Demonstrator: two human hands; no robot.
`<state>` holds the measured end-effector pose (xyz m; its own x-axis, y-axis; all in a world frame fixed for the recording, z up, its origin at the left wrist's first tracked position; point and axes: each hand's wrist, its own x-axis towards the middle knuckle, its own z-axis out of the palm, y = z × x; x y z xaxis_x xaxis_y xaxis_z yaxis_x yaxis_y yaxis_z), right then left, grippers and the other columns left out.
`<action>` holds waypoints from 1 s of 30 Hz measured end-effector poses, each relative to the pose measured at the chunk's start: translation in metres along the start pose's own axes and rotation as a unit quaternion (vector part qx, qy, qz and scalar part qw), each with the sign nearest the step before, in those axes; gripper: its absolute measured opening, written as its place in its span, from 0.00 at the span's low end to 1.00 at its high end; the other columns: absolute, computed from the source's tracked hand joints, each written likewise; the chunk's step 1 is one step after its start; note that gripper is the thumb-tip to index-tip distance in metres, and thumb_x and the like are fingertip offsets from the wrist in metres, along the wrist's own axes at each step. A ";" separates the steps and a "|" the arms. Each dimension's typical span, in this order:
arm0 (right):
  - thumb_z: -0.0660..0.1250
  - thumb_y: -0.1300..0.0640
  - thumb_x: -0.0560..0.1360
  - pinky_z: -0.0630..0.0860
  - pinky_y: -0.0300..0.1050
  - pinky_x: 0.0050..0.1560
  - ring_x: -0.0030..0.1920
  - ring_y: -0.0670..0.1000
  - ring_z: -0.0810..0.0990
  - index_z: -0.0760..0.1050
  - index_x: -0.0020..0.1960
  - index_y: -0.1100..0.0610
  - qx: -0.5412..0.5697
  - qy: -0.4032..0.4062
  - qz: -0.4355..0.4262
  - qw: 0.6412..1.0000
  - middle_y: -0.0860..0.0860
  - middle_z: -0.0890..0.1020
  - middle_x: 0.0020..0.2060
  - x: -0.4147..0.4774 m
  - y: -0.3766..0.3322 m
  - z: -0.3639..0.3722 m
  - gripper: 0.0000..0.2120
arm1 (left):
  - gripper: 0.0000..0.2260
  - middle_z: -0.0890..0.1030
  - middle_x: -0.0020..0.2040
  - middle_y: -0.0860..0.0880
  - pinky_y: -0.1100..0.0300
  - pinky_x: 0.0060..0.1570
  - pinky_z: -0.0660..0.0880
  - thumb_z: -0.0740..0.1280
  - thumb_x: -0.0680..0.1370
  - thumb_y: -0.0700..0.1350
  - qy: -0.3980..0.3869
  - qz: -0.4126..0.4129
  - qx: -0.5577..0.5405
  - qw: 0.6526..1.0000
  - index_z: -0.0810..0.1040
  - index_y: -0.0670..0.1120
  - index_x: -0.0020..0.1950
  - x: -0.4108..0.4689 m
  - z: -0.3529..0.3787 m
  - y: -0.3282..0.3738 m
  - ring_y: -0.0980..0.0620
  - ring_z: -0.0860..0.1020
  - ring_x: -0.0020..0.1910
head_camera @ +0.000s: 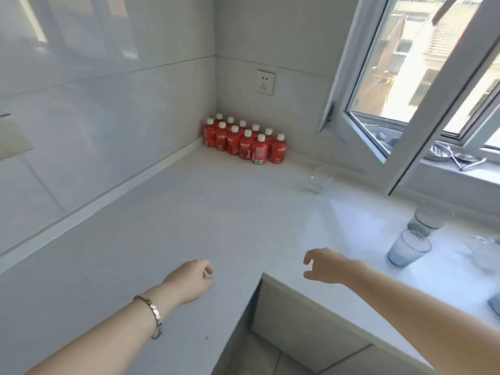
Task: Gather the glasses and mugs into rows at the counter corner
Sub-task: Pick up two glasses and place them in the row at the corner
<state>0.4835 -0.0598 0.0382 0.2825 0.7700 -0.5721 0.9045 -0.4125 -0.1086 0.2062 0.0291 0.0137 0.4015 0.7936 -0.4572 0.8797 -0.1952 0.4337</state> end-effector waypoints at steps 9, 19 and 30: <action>0.61 0.49 0.76 0.70 0.43 0.55 0.62 0.53 0.74 0.69 0.66 0.51 0.076 0.033 0.083 0.993 0.50 0.76 0.61 0.049 0.163 -0.047 0.19 | 0.14 0.78 0.55 0.49 0.59 0.53 0.73 0.61 0.77 0.46 -0.002 0.057 0.044 0.997 0.74 0.46 0.62 0.124 0.015 0.157 0.48 0.77 0.52; 0.61 0.48 0.75 0.72 0.44 0.53 0.60 0.52 0.76 0.70 0.64 0.49 0.177 0.027 0.149 0.973 0.48 0.80 0.58 0.140 0.211 -0.066 0.18 | 0.29 0.64 0.72 0.43 0.55 0.67 0.67 0.68 0.73 0.45 -0.015 0.162 0.044 0.986 0.61 0.43 0.71 0.302 -0.004 0.290 0.45 0.67 0.69; 0.61 0.49 0.77 0.70 0.42 0.60 0.62 0.51 0.75 0.70 0.66 0.50 0.249 -0.003 0.181 0.951 0.49 0.78 0.60 0.188 0.211 -0.073 0.18 | 0.42 0.54 0.78 0.45 0.52 0.73 0.59 0.73 0.69 0.47 -0.075 0.244 0.108 0.961 0.52 0.44 0.76 0.433 0.020 0.373 0.43 0.56 0.75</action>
<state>0.7508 0.0341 -0.0328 0.5436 0.5306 -0.6504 0.4837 -0.8313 -0.2738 0.7136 0.2890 -0.0379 0.7972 0.4884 -0.3548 0.6037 -0.6509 0.4604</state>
